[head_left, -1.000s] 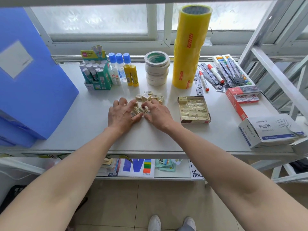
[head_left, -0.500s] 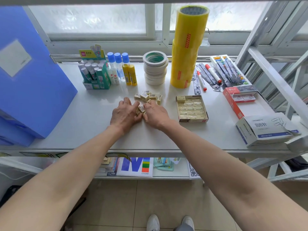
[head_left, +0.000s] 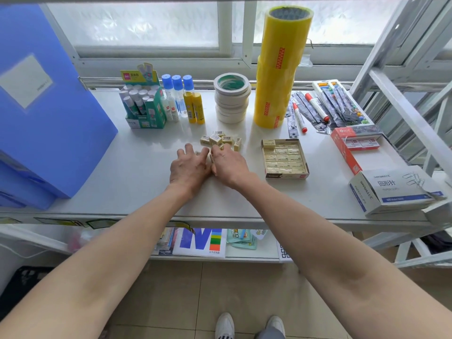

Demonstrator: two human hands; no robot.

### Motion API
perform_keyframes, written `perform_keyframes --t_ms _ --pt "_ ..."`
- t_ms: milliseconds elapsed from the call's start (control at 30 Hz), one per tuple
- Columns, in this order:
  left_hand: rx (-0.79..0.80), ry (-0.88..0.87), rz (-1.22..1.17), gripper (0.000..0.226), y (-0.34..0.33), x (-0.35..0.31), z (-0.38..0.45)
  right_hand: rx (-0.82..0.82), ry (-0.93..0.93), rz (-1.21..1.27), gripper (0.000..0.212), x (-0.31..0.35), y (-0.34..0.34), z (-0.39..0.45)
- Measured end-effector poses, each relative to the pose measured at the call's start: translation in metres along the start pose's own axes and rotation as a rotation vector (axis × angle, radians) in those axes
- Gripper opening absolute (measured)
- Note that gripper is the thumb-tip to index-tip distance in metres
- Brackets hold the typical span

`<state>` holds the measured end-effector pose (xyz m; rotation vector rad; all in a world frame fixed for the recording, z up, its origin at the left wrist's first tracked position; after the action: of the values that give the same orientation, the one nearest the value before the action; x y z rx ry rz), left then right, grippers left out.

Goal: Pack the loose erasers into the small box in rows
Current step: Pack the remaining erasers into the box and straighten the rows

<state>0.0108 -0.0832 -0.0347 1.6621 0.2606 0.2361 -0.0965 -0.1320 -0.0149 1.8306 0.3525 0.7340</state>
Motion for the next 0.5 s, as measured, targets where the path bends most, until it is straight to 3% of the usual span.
perform_keyframes --t_ms 133,200,267,433,500 --pt "-0.014 0.018 -0.079 0.034 0.003 0.002 0.003 -0.026 -0.017 0.125 0.032 -0.004 -0.002 -0.002" --pt "-0.045 0.071 -0.253 0.034 0.008 0.005 0.004 -0.029 -0.016 0.259 0.036 -0.004 -0.002 -0.002" --pt "-0.047 0.130 -0.605 0.031 0.011 0.008 0.005 -0.052 -0.005 0.417 0.039 -0.001 -0.001 -0.002" --pt "0.089 0.164 -1.825 0.021 0.016 -0.005 -0.004 -0.187 0.060 0.585 0.035 0.013 0.003 -0.009" --pt "0.177 0.159 -2.121 0.029 0.021 -0.006 -0.007 -0.249 0.079 0.596 0.032 0.013 0.009 -0.013"
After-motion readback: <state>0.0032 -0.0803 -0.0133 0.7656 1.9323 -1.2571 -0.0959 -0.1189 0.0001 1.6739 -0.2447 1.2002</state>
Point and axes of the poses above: each hand's wrist, its own z-axis towards the middle knuckle, its own y-axis out of the back of the hand, x = y × z, the point moved 1 cm from there along z, towards the middle knuckle, and after that the axes turned 11 degrees about x, right-handed, at the moved point
